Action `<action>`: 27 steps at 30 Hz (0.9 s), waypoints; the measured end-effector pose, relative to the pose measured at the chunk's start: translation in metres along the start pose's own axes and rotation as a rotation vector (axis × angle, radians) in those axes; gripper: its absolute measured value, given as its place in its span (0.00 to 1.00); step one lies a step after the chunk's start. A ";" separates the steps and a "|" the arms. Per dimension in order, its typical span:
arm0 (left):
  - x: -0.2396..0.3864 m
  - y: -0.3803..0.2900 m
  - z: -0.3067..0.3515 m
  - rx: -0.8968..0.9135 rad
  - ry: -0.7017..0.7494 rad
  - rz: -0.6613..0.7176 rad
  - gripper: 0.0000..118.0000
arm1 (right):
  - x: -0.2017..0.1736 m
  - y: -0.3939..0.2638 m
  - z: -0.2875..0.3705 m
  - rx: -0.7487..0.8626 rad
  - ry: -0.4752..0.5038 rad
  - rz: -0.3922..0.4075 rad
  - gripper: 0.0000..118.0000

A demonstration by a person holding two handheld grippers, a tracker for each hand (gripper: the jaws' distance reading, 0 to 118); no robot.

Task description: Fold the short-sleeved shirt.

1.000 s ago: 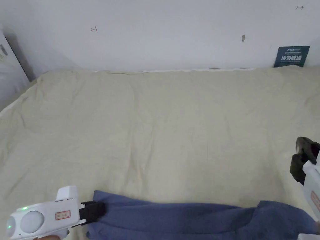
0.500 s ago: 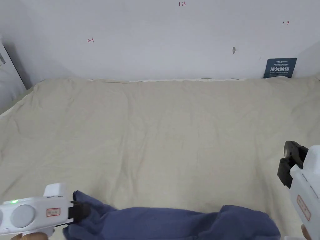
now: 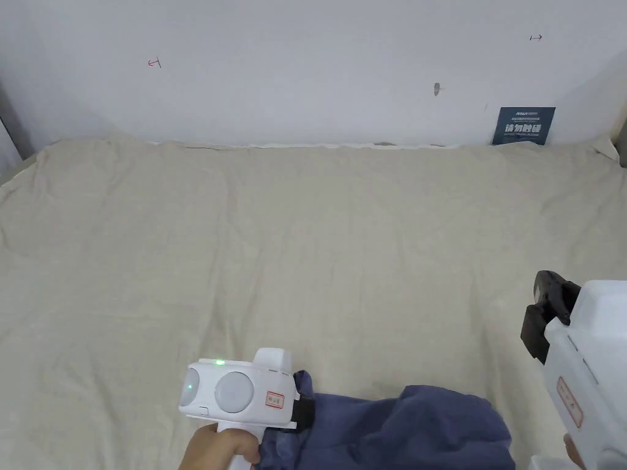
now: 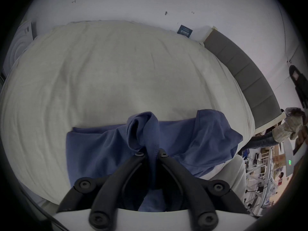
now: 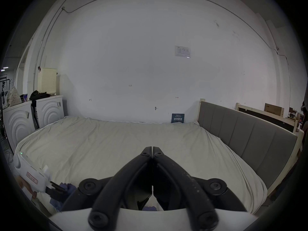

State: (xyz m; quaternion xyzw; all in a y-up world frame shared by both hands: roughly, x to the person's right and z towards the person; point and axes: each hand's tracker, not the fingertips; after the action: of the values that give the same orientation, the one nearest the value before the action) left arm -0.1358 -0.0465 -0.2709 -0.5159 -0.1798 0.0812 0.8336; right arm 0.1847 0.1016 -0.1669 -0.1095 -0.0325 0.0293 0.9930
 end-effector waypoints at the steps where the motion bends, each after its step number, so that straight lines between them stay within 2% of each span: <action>1: 0.002 0.000 -0.004 -0.008 0.001 0.005 0.23 | 0.002 -0.001 0.000 -0.003 -0.006 -0.002 0.01; 2: 0.003 0.001 -0.007 -0.018 0.007 0.005 0.51 | 0.004 -0.002 0.000 -0.005 -0.009 -0.002 0.01; 3: 0.005 -0.001 -0.009 -0.021 0.007 0.008 0.51 | 0.006 -0.002 0.001 -0.007 -0.014 -0.004 0.01; 4: 0.005 -0.001 -0.009 -0.017 -0.002 0.019 0.60 | 0.008 -0.003 0.001 -0.008 -0.017 -0.006 0.01; 5: 0.005 -0.001 -0.008 -0.010 -0.008 0.030 0.73 | 0.009 -0.004 0.001 -0.010 -0.022 -0.007 0.01; 6: 0.005 -0.002 -0.007 -0.004 -0.017 0.035 0.92 | 0.010 -0.004 0.001 -0.012 -0.025 -0.008 0.01; 7: 0.006 -0.003 0.000 0.011 -0.031 0.040 1.00 | 0.011 -0.005 0.001 -0.014 -0.027 -0.009 0.01; 8: 0.005 -0.003 0.006 0.046 -0.055 0.048 1.00 | 0.012 -0.005 0.001 -0.016 -0.028 -0.011 0.01; 11: -0.003 -0.002 0.024 0.096 -0.057 0.069 0.96 | 0.012 -0.005 0.000 -0.020 -0.028 -0.014 0.01; 13: -0.011 -0.005 0.040 0.202 -0.011 0.090 0.95 | 0.011 -0.005 0.000 -0.017 -0.024 -0.013 0.01; 15: -0.017 -0.011 0.059 0.327 0.064 0.078 0.88 | 0.009 -0.004 0.000 -0.015 -0.020 -0.006 0.01; 16: -0.021 -0.015 0.067 0.392 0.107 0.079 0.79 | 0.008 -0.003 0.000 -0.013 -0.016 -0.003 0.01; 19: -0.038 -0.027 0.077 0.523 0.188 0.092 0.17 | 0.005 -0.002 0.000 -0.013 -0.007 0.004 0.01; 20: -0.043 -0.029 0.077 0.533 0.213 0.086 0.02 | 0.005 -0.002 -0.001 -0.013 -0.004 0.005 0.01; 27: -0.049 -0.055 0.049 0.425 0.277 0.006 0.00 | 0.005 -0.004 -0.003 -0.018 -0.002 -0.008 0.01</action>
State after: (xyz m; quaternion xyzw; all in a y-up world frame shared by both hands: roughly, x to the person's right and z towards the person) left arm -0.2026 -0.0467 -0.2131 -0.3359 -0.0412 0.0481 0.9398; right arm 0.1899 0.0973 -0.1684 -0.1185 -0.0342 0.0253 0.9920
